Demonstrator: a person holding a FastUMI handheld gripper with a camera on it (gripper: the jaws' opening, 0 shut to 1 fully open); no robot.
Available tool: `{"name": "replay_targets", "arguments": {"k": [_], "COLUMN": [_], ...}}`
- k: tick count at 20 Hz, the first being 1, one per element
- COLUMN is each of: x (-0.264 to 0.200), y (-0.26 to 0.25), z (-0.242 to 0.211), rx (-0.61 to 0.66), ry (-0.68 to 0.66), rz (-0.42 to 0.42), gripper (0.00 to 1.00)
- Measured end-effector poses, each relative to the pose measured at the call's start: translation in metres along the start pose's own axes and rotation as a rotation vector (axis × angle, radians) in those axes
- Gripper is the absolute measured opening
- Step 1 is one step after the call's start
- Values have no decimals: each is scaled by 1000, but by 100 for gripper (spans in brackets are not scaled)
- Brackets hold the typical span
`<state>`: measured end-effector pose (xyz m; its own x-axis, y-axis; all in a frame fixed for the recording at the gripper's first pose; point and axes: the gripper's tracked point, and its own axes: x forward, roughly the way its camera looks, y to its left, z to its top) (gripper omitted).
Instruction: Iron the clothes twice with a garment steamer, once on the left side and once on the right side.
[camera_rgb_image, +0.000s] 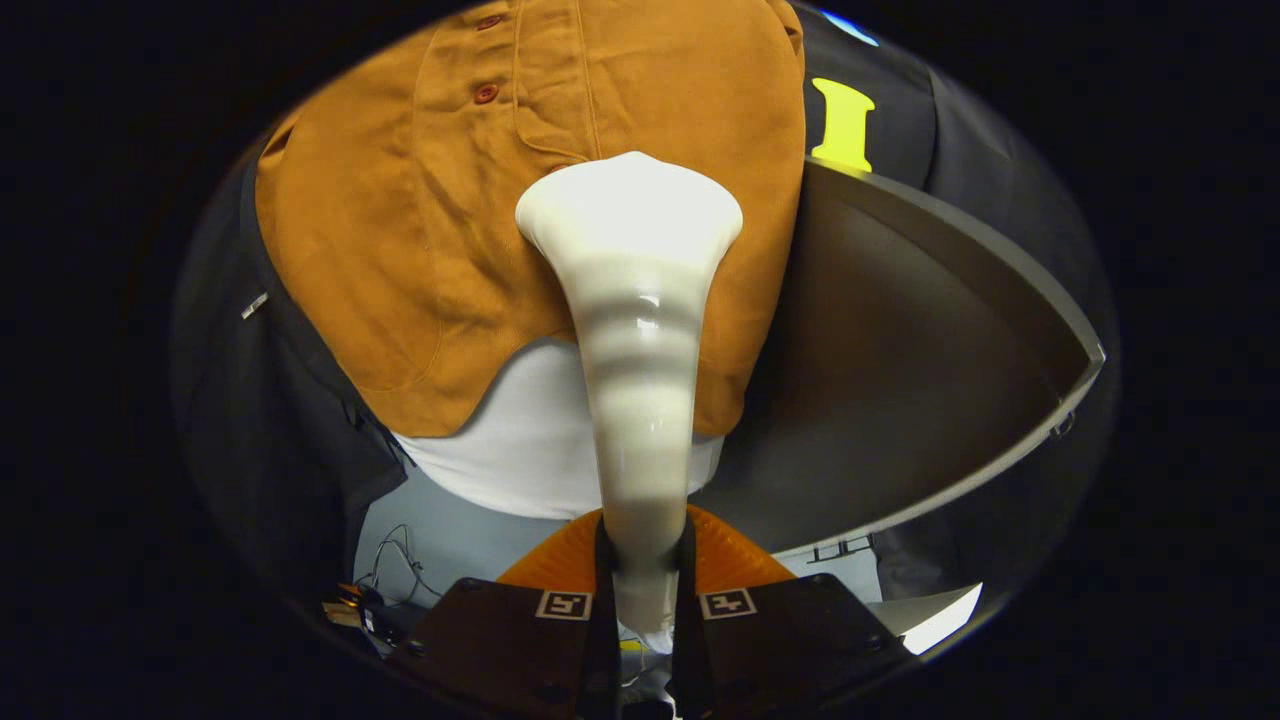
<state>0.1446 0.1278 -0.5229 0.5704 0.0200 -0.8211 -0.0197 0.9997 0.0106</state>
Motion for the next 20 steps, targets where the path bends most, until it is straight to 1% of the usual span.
{"name": "replay_targets", "arguments": {"k": [4, 9, 15, 20], "x": [-21, -73, -142, -200], "y": [-1, -4, 0, 28], "z": [1, 22, 80, 133], "rx": [0, 18, -16, -92], "ry": [-47, -162, -375, -547], "rz": [-2, 0, 0, 14], "gripper": [24, 24, 24, 24]}}
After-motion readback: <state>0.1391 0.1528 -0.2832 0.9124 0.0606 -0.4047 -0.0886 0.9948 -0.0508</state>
